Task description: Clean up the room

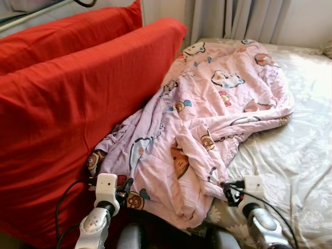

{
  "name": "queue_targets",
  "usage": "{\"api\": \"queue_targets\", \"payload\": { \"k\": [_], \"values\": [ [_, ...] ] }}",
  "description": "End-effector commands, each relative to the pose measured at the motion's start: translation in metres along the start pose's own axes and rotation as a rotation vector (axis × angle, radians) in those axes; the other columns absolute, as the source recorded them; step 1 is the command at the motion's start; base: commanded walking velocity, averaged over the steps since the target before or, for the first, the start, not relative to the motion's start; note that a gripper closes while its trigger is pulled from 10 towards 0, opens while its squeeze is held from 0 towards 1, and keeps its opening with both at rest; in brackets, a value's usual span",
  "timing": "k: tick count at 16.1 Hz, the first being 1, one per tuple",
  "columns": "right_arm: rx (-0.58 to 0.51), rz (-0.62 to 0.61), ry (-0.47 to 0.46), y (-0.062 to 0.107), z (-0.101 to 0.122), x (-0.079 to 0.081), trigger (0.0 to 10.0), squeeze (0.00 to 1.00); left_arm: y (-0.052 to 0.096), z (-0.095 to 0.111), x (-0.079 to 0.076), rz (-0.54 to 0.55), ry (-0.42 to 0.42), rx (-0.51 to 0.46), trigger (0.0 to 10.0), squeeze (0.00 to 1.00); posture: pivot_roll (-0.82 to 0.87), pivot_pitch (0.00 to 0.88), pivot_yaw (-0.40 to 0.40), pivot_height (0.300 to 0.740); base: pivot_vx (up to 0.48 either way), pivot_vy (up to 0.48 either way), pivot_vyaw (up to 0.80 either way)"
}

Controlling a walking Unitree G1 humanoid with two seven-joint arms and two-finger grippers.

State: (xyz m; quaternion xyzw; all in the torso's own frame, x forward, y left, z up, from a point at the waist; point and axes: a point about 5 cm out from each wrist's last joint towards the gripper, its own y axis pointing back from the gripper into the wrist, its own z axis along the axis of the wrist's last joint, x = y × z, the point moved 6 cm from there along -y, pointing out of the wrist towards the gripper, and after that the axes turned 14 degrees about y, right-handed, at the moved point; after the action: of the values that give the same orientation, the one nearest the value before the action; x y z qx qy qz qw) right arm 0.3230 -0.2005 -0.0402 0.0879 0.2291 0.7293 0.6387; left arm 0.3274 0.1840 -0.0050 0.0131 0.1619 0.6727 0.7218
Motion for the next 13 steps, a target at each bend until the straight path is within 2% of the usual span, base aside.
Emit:
{"api": "queue_targets", "payload": {
  "k": [1,5,6,7,8,13],
  "values": [
    [0.056,0.068,0.123,0.001,-0.007,0.000,10.0,1.00,0.003,0.001,0.007,0.007,-0.009,0.006,10.0,0.00,0.08,0.079,0.040,0.610,0.000,0.000,0.00],
    [0.100,0.149,0.182,0.004,-0.015,0.003,10.0,1.00,0.006,0.001,0.009,0.005,-0.016,0.013,10.0,0.00,0.09,0.097,0.051,0.610,0.000,0.000,0.00],
    [0.119,0.187,0.218,0.005,-0.020,0.007,10.0,0.32,0.007,0.000,0.009,0.002,-0.021,0.018,10.0,0.00,0.09,0.101,0.053,0.610,0.000,0.000,0.00],
    [0.151,0.209,0.261,0.008,-0.028,0.009,10.0,0.00,0.009,-0.001,0.010,0.000,-0.024,0.020,10.0,0.00,0.10,0.117,0.059,0.610,0.000,0.000,0.00],
    [0.198,0.167,0.280,0.010,-0.035,0.001,10.0,0.00,0.012,-0.002,0.012,-0.001,-0.032,0.023,10.0,0.00,0.11,0.128,0.063,0.610,0.000,0.000,0.00],
    [0.206,0.106,0.292,0.009,-0.033,-0.009,10.0,0.00,0.020,-0.002,0.017,0.000,-0.044,0.029,10.0,0.00,0.13,0.176,0.079,0.610,0.000,0.000,0.00]
  ]
}}
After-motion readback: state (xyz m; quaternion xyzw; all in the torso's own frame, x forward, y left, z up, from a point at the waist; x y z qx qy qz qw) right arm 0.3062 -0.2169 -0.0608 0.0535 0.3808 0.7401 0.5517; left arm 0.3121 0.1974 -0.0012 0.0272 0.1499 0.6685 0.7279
